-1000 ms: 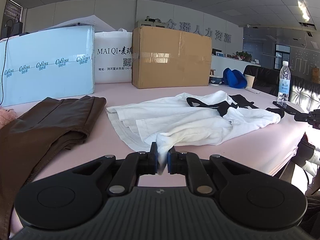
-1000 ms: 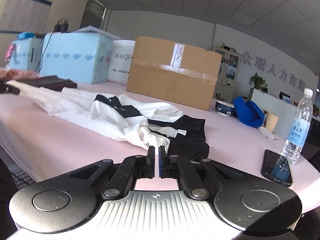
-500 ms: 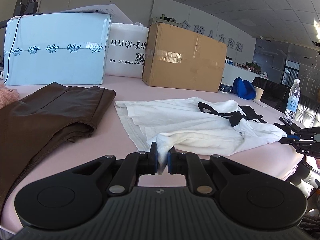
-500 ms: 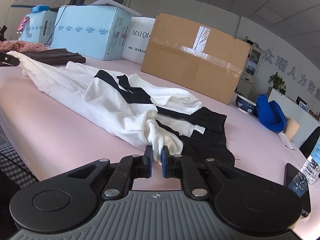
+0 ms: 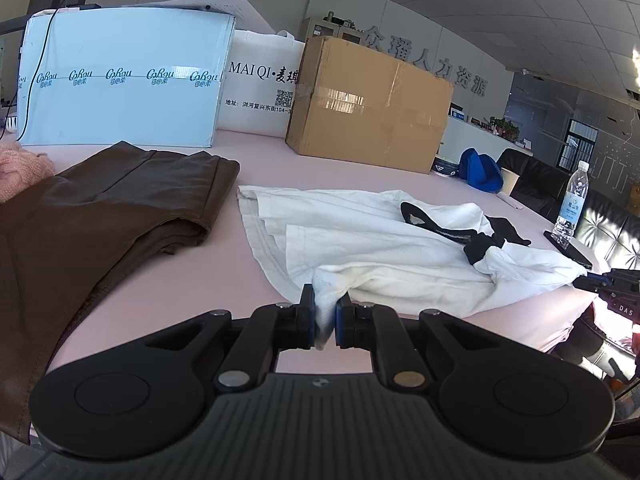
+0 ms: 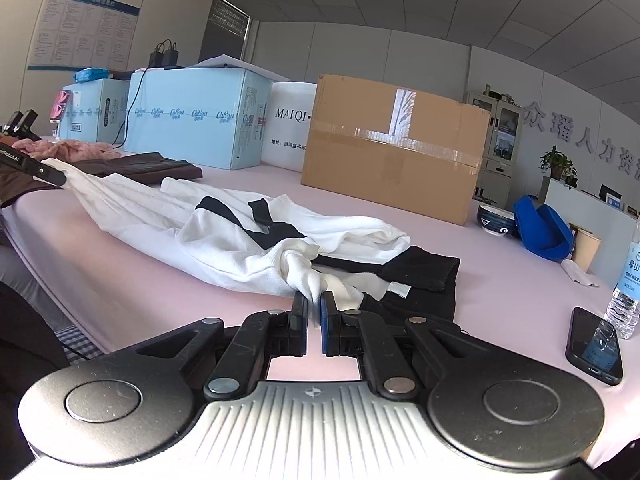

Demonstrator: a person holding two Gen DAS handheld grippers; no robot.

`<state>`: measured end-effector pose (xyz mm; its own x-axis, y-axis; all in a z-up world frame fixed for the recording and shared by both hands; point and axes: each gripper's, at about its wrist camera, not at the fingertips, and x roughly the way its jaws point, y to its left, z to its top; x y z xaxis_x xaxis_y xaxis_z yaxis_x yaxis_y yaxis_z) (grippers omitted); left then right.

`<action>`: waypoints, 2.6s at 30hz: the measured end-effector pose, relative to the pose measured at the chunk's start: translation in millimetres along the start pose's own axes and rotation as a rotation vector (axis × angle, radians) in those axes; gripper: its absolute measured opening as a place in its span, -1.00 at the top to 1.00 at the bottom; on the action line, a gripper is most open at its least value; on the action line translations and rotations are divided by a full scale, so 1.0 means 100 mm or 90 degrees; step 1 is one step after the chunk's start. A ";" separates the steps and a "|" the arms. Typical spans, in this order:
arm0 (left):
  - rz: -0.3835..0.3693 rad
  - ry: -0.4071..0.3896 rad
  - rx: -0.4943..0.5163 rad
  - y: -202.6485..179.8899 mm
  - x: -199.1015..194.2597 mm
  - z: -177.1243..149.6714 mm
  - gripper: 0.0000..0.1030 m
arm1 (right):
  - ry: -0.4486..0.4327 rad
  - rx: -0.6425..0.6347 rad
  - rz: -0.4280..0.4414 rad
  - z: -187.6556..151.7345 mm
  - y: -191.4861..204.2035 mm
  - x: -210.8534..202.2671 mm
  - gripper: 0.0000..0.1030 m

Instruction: Fold clothes

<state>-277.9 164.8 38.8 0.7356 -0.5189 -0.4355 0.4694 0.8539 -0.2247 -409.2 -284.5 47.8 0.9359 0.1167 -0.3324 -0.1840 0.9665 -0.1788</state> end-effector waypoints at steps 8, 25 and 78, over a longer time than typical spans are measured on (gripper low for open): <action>-0.003 0.047 -0.017 0.13 0.39 0.54 0.85 | 0.002 0.051 0.007 0.53 -0.39 0.55 0.89; 0.064 0.131 -0.031 0.48 1.86 1.40 0.84 | 0.078 0.134 -0.054 0.84 -1.08 2.11 0.89; 0.050 0.026 0.025 0.20 1.54 0.54 0.05 | -0.013 0.345 0.079 0.34 -0.65 1.61 -1.00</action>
<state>-128.9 100.2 14.3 0.7508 -0.4475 -0.4859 0.4303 0.8894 -0.1541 -236.6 -320.4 37.1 0.9237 0.2358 -0.3019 -0.1166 0.9238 0.3647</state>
